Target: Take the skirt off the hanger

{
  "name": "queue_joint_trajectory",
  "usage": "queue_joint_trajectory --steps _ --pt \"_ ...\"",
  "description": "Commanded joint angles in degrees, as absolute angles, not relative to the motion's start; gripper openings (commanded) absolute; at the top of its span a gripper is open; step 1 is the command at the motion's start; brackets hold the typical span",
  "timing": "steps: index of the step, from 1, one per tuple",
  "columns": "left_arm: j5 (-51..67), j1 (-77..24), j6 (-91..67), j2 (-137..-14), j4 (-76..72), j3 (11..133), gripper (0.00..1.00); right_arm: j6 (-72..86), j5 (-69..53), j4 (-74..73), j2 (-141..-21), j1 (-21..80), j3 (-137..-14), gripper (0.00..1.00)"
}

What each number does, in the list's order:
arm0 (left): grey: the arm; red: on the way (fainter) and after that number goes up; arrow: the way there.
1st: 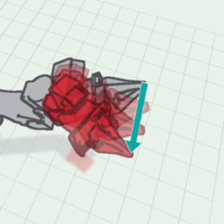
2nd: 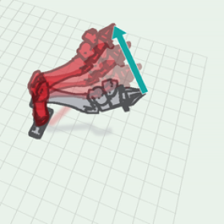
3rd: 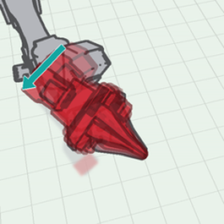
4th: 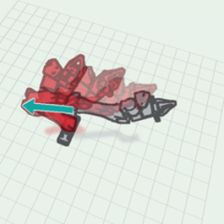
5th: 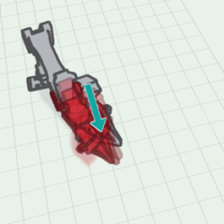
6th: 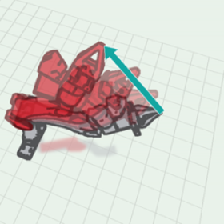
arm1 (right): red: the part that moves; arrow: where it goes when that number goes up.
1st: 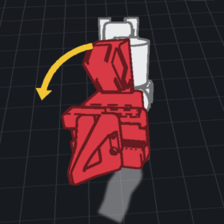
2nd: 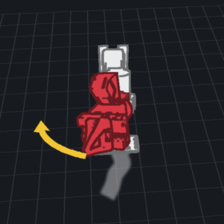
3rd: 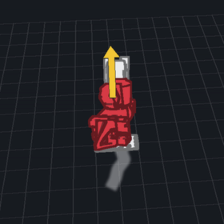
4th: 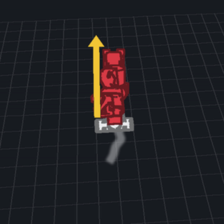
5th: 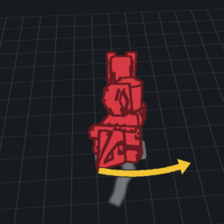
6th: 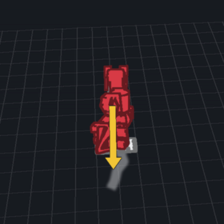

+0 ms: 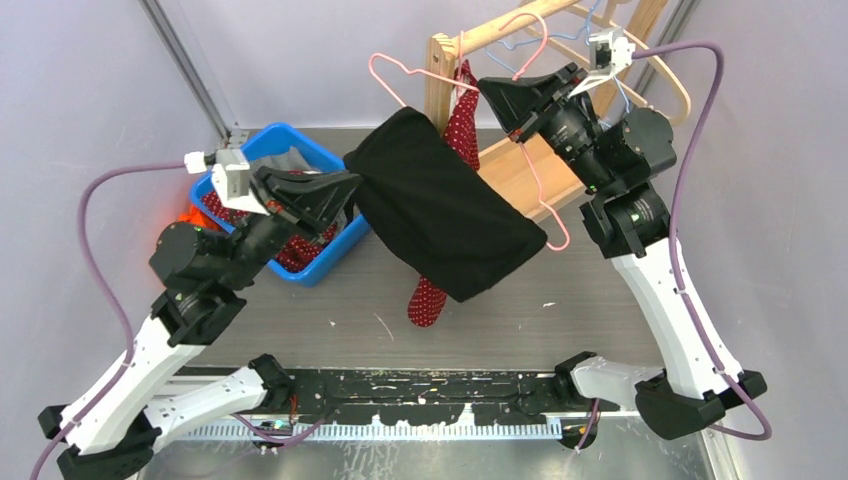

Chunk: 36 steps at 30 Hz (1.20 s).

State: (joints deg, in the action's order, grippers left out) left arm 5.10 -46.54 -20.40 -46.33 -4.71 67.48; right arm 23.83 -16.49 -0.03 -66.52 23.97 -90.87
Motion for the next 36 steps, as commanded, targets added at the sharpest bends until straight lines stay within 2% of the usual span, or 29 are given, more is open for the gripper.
queue_joint_trajectory --steps 1,8,16,23,36 --pt "-7.72 -46.76 -10.23 -42.54 -1.31 70.47 0.0 17.63 -9.63 1.63 -65.04 23.45 -92.43 0.01" --pt "-24.87 -46.76 1.39 -45.91 -0.09 74.81 0.0 15.45 -8.62 -0.21 -62.19 23.45 -91.68 0.01" --pt "-34.87 -46.81 13.77 -54.65 -4.29 85.32 0.0 13.75 -9.58 -3.8 -56.01 23.38 -89.59 0.01" --pt "-44.97 -45.88 25.37 -62.34 -8.77 89.19 0.0 7.82 -3.72 -5.86 -49.52 23.39 -87.63 0.01" --pt "-53.58 -30.62 28.12 -63.3 -7.1 87.37 0.0 2.87 1.36 -8.4 -48.72 23.38 -87.69 0.01"
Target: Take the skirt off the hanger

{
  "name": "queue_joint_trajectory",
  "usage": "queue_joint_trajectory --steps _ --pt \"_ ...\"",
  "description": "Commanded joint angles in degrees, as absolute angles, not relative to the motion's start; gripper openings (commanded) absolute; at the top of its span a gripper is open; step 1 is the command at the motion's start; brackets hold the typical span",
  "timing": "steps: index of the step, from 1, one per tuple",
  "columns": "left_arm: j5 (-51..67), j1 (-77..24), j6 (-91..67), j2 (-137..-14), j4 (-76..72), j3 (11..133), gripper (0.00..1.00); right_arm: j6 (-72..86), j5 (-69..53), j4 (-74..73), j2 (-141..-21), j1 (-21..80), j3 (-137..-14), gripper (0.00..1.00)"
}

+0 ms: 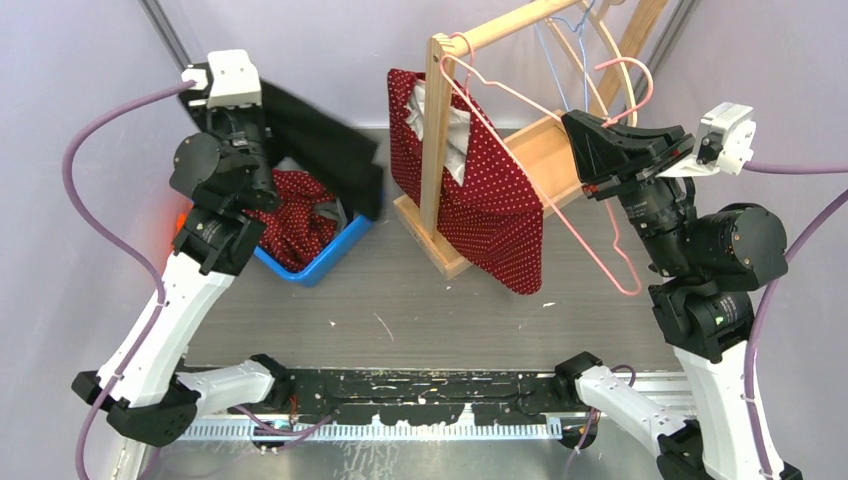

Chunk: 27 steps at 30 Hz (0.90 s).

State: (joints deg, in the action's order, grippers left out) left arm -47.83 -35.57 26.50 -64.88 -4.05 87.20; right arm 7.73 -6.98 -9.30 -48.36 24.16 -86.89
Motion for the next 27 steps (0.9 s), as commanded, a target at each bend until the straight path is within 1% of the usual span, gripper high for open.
queue_joint_trajectory --steps 1,4,7,13,21,27 --pt "-53.75 -29.01 27.06 -63.2 -6.33 86.75 0.0 2.51 1.87 -8.39 -48.3 23.36 -87.51 0.01" --pt "-50.43 -25.2 20.2 -62.45 -0.47 85.57 0.0 1.74 2.73 -8.17 -47.1 23.4 -86.77 0.01" --pt "-48.35 -24.48 16.69 -62.76 1.38 83.92 0.0 1.36 3.55 -7.77 -46.37 23.4 -86.22 0.01" --pt "-42.66 -23.15 10.21 -65.45 1.42 77.44 0.0 1.29 2.73 -7.38 -46.11 23.4 -85.63 0.01" --pt "-38.48 -22.13 4.92 -70.05 1.3 74.62 0.0 -0.15 4.3 -7.91 -45.39 23.39 -85.24 0.01" --pt "-35.48 -15.81 -2.53 -75.53 -1.64 66.24 0.0 -1.44 4.66 -9.13 -44.9 23.4 -85.9 0.01"
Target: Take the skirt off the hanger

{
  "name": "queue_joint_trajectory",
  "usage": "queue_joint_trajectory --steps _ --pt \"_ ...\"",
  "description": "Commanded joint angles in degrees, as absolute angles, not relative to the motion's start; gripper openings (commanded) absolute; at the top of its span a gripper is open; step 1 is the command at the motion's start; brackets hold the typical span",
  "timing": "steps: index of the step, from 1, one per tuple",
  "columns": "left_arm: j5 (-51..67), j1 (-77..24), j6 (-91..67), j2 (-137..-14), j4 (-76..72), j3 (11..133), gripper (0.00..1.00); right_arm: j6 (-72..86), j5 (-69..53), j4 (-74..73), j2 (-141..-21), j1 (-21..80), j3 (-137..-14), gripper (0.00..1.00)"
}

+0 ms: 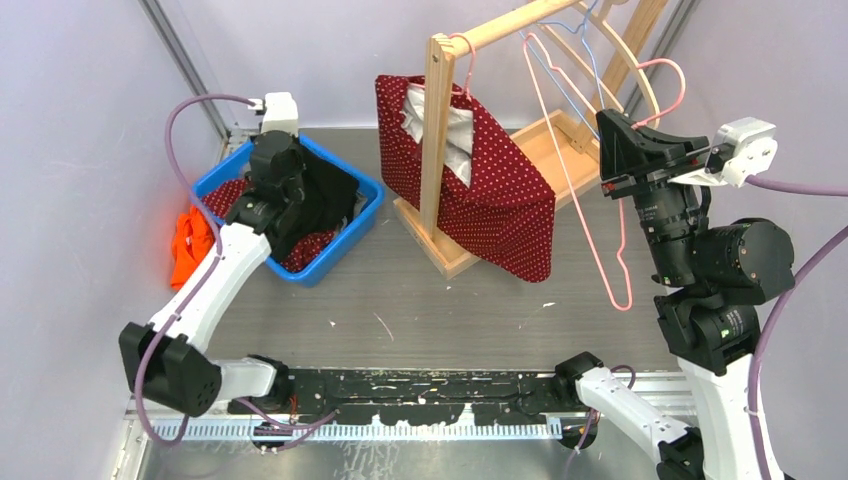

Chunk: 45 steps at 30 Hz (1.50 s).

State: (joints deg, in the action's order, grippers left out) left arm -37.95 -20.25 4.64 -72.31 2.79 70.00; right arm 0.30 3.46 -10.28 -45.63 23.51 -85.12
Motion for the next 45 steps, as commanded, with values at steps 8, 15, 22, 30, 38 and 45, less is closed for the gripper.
queue_joint_trajectory --steps 8,15,22,30,38,45 --pt "-31.3 -7.48 -16.2 -79.81 4.37 60.69 0.12 -2.18 6.41 -11.41 -44.45 23.39 -87.27 0.01" --pt "-24.12 -7.46 -19.64 -77.97 7.04 59.72 0.94 -1.82 7.49 -12.59 -47.14 23.44 -88.42 0.01" --pt "-22.36 -7.46 -19.69 -71.52 8.68 59.85 0.98 -1.59 9.36 -12.22 -53.85 23.4 -90.09 0.01" --pt "-20.97 -7.56 -20.06 -61.51 8.57 56.99 1.0 -8.48 17.0 1.17 -69.82 23.38 -91.99 0.01" --pt "-22.02 -7.55 -19.53 -56.76 8.51 54.13 1.0 -16.93 21.75 13.74 -80.81 22.74 -96.68 0.01" --pt "-22.25 -7.54 -19.35 -57.07 7.68 52.77 0.99 -18.49 22.72 17.31 -82.6 21.56 -96.48 0.01"
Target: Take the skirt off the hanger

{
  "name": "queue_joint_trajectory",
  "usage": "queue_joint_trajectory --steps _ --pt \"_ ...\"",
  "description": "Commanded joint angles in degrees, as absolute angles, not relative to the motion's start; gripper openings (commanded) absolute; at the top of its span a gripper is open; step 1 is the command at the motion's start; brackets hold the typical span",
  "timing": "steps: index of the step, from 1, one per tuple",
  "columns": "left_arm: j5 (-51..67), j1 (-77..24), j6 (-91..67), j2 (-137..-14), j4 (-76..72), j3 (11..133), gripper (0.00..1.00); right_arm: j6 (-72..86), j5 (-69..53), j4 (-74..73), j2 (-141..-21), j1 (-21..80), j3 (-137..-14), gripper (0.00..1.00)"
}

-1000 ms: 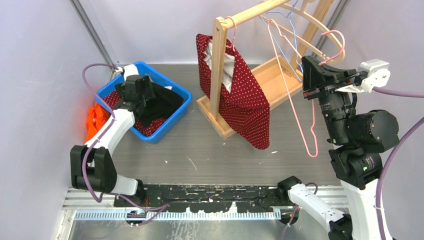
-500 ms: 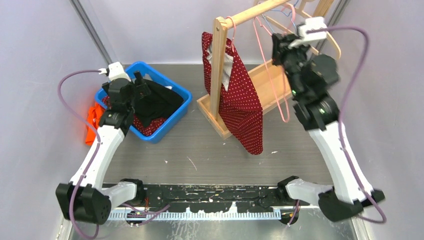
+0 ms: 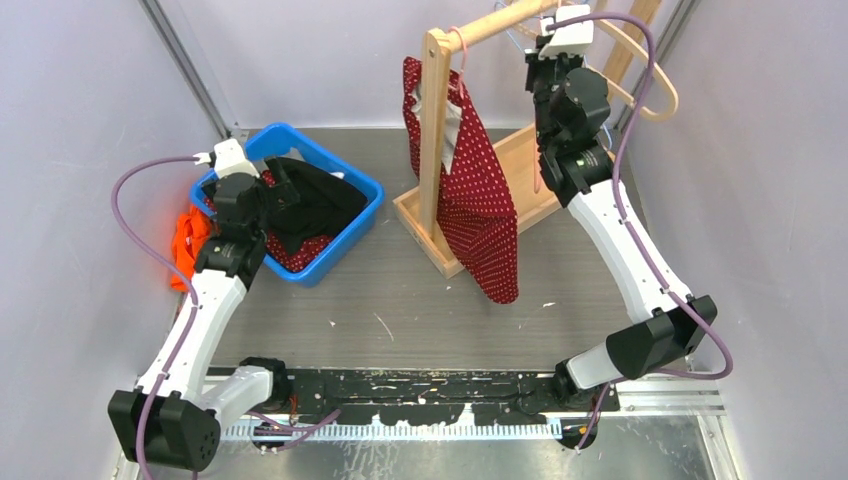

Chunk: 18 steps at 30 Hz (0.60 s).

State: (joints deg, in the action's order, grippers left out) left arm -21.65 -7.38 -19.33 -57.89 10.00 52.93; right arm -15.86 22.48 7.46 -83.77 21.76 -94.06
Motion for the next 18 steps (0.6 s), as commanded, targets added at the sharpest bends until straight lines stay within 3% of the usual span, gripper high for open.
queue_joint_trajectory --steps 1,7,18 --pt "-22.25 -7.56 -19.27 -57.28 7.5 52.72 1.0 -18.46 22.6 17.62 -82.09 21.54 -95.85 0.01" --pt "-21.72 -7.56 -19.38 -58.6 6.95 52.56 1.0 -19.32 20.89 16.93 -81.01 21.19 -95.43 0.01" --pt "-22.59 -7.56 -18.75 -58.54 6.76 51.87 0.99 -16.09 14.8 11.63 -89.25 16.51 -103.17 0.01"
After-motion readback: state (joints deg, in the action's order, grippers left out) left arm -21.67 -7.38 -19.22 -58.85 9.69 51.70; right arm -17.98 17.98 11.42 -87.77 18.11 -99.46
